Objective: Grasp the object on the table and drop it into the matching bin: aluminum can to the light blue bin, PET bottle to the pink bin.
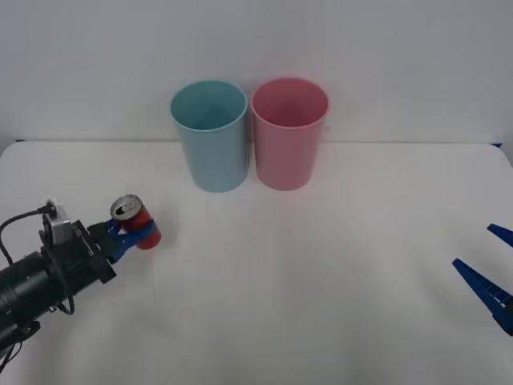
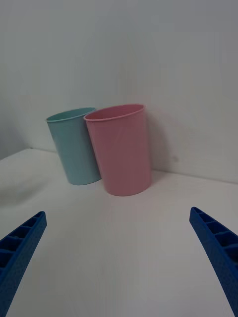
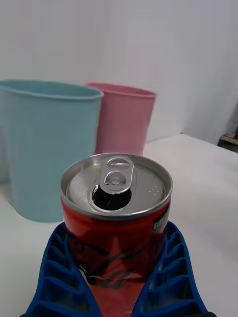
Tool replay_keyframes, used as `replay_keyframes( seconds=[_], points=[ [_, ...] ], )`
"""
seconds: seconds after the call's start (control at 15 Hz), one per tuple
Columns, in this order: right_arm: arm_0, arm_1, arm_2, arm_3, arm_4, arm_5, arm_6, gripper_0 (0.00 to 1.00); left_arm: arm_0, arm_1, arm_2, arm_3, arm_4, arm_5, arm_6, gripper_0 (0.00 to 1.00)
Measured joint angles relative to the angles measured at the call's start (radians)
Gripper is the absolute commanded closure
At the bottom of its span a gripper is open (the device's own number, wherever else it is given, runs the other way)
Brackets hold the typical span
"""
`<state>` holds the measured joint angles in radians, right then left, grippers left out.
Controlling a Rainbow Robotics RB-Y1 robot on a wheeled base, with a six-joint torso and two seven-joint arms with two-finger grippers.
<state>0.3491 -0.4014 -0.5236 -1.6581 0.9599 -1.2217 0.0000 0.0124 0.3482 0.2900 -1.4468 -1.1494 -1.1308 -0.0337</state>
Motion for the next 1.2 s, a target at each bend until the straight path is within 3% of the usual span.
replay_keyframes(
  seconds=[0.53, 0.93, 1.2],
  points=[
    [0.000, 0.000, 0.000, 0.000, 0.000, 0.000, 0.000, 0.00, -0.003, 0.000, 0.048, -0.263, -0.010, 0.206, 0.286, 1.00],
    [0.000, 0.000, 0.000, 0.000, 0.000, 0.000, 0.000, 0.00, -0.102, 0.000, 0.045, -0.371, -0.212, 0.290, 0.554, 1.00],
    [0.000, 0.000, 0.000, 0.000, 0.000, 0.000, 0.000, 0.00, -0.256, 0.000, 0.037, -0.370, -0.434, 0.287, 0.755, 0.99]
  ],
)
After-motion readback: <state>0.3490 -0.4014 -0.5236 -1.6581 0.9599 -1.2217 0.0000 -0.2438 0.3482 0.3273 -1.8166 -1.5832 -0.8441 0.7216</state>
